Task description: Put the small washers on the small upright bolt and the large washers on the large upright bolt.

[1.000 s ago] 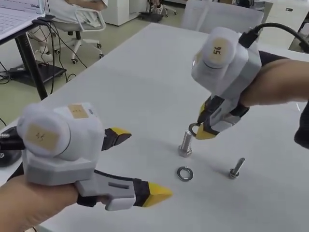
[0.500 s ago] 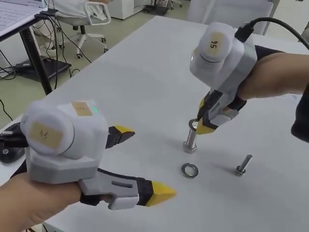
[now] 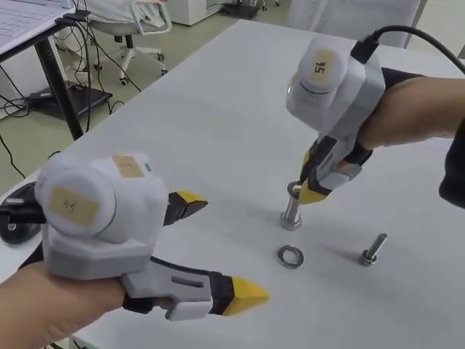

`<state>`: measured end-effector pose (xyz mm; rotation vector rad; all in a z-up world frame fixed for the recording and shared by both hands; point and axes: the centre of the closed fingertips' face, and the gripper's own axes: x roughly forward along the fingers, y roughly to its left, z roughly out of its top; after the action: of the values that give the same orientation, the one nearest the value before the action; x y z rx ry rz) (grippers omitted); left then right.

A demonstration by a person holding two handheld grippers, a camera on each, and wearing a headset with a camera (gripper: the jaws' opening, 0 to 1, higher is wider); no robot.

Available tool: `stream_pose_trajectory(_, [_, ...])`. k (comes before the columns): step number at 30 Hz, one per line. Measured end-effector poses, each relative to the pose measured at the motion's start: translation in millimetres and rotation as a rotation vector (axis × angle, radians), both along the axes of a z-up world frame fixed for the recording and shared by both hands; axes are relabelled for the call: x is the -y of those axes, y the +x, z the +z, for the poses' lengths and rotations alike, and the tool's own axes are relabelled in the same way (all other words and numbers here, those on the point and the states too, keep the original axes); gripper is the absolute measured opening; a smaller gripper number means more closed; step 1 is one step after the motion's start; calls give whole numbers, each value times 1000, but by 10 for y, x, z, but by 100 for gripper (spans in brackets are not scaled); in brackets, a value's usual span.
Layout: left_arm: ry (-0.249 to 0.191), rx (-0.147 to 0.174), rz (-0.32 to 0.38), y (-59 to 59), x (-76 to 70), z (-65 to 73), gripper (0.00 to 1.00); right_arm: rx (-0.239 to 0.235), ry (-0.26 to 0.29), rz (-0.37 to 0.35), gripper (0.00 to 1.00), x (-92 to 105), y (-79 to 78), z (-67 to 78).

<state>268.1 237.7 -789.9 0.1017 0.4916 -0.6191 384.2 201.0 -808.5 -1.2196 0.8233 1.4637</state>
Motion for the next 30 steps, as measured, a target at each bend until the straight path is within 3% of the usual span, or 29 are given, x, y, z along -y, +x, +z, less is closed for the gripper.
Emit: stream_pose_trajectory(30, [0, -6, -9, -7, 21, -2, 82, -40, -35, 8, 24, -26, 13, -198])
